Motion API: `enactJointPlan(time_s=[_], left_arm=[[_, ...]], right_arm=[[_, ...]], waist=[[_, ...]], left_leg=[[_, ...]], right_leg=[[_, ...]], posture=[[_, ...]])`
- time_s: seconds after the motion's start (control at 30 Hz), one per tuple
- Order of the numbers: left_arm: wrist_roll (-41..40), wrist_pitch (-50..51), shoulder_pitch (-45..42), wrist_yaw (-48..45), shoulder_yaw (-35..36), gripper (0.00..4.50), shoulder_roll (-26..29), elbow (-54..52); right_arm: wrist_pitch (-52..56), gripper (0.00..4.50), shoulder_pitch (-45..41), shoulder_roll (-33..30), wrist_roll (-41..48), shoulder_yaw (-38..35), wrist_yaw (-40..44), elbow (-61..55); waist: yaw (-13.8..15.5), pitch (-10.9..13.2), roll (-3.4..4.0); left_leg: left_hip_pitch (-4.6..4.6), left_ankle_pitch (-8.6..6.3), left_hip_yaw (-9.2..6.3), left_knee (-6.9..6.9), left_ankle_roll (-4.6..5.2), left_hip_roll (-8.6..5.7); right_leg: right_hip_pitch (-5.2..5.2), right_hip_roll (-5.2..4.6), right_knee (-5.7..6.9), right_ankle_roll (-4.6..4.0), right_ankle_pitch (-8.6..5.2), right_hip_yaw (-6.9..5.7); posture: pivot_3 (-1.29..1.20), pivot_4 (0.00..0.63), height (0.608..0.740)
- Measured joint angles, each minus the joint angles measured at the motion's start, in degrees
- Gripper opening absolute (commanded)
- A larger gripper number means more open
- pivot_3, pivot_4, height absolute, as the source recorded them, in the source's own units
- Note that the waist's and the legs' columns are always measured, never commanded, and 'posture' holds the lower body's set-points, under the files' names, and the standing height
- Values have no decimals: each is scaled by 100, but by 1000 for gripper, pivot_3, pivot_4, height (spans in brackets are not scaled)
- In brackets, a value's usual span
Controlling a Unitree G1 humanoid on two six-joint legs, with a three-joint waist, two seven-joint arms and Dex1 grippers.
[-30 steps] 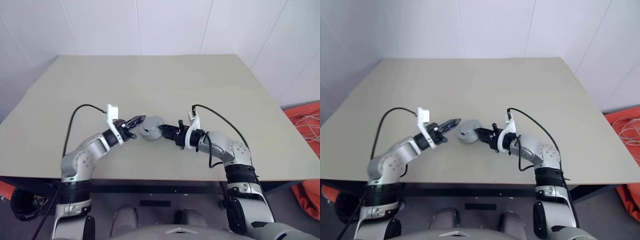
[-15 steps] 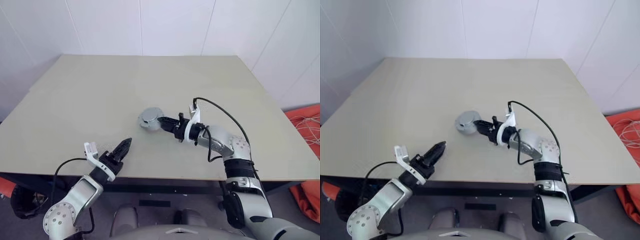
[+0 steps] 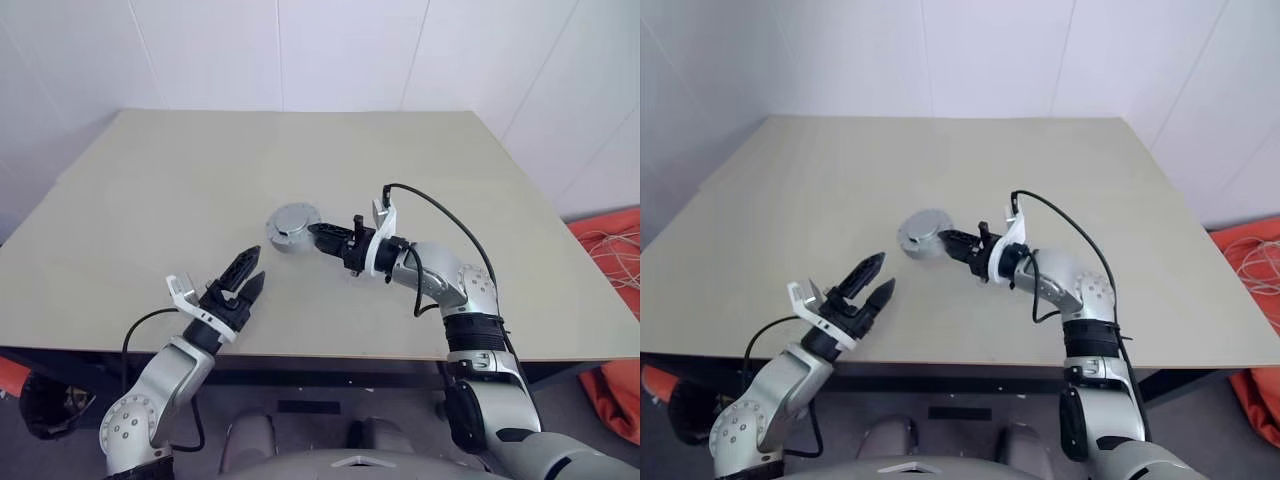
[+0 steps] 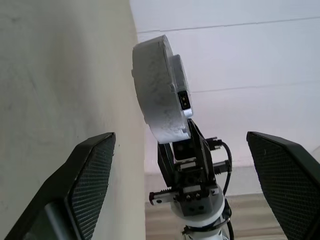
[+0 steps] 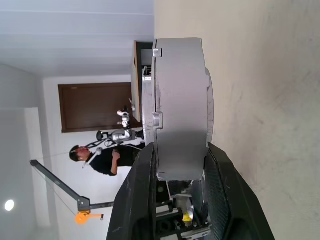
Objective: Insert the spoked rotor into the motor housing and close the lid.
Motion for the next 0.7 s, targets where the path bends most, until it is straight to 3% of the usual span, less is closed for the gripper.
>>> enactJointPlan(time_s=[0.7], left_arm=[[9, -579, -1160, -27, -356, 4454, -313, 896]], right_arm=[[268, 1136, 223, 413, 105, -63, -354, -617]], waist=[[2, -2, -3]], left_leg=[[0, 2, -1, 10, -4, 0]], right_leg=[[9, -12, 3, 22, 13, 2]], posture=[[0, 0, 740]])
